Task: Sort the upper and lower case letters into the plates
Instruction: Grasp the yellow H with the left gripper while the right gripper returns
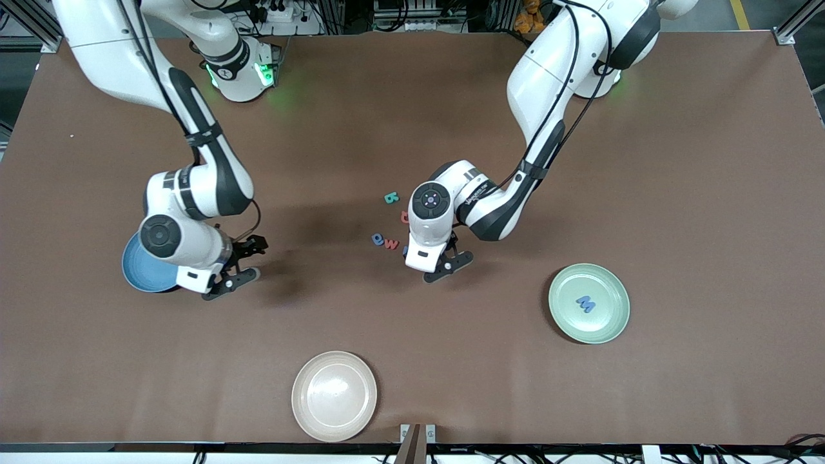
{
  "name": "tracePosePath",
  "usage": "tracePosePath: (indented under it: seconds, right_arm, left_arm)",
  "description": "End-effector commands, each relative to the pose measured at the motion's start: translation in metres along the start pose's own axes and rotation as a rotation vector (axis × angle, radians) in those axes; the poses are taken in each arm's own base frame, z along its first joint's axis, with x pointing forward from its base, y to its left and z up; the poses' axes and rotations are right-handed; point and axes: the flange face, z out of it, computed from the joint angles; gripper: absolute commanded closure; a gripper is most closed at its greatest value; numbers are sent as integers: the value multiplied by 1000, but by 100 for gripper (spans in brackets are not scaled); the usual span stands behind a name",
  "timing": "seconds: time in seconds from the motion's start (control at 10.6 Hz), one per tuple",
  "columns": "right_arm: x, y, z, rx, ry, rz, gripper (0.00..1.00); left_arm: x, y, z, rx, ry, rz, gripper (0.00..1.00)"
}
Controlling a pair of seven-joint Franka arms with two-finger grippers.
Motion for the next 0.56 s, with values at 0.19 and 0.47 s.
tracePosePath:
  seconds: [0.19,0.47]
  right_arm:
    - [17,-58,-14,38,38,0,0]
    - [43,-144,-35,19,91,-136,0]
  left_arm:
    - [42,-12,-49,-13,28,-62,100]
    - [84,-40,-113,11,28,-110,100]
